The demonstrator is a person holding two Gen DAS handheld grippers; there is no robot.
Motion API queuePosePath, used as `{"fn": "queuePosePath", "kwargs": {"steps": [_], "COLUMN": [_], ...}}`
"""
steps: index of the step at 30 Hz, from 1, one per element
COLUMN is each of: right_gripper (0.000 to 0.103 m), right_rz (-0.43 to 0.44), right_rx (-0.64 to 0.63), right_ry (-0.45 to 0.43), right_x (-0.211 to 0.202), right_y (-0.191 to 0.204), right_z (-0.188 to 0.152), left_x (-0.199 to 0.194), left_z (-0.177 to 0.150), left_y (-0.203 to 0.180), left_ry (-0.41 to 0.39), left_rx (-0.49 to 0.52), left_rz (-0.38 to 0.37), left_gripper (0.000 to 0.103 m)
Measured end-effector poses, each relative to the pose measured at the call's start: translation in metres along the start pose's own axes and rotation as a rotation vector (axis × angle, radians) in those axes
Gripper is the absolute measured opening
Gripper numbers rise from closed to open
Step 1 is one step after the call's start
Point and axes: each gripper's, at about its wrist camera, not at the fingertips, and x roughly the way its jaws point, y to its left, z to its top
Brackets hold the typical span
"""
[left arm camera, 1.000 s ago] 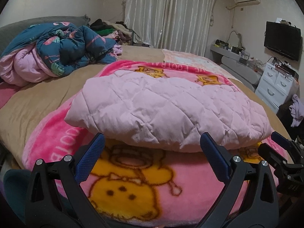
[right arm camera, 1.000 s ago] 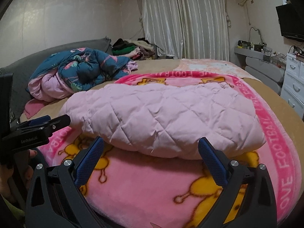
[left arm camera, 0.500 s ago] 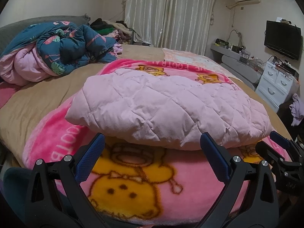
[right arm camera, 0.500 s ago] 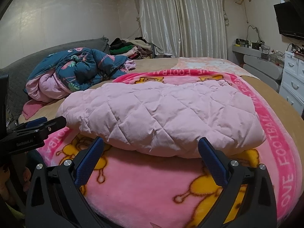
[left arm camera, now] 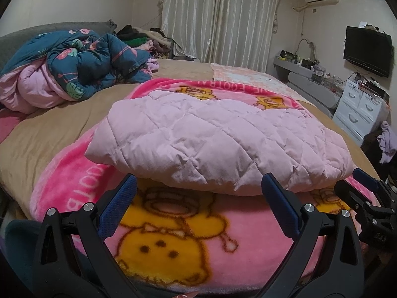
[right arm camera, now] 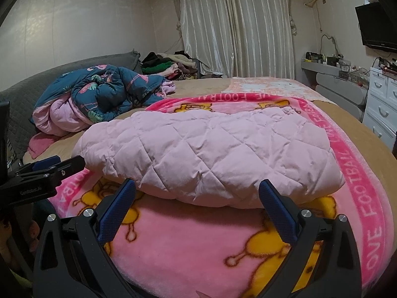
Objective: Fold large clothes
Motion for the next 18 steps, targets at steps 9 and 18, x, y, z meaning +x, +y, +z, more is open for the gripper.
{"fn": "queuePosePath", "kwargs": {"steps": [9,18], "right_gripper": [0.099,0.099], "right_rz": [-0.001,-0.001], "right_rx": [0.000,-0.001], "right_ry": [0.000,-0.001], "right_x": [0.0002,0.0000], "right_y": [0.0003,0.0009], "right_z": [-0.0001,-0.0003], "left_x": [0.0004,-0.0030], "left_z": [0.0002,0.0003], "left_y": [-0.0005,-0.0016], "left_ry": [0.000,-0.008], "left_rx": [0.002,0.008], "left_rz": [0.002,0.002], "left_gripper": [0.094,0.094]}}
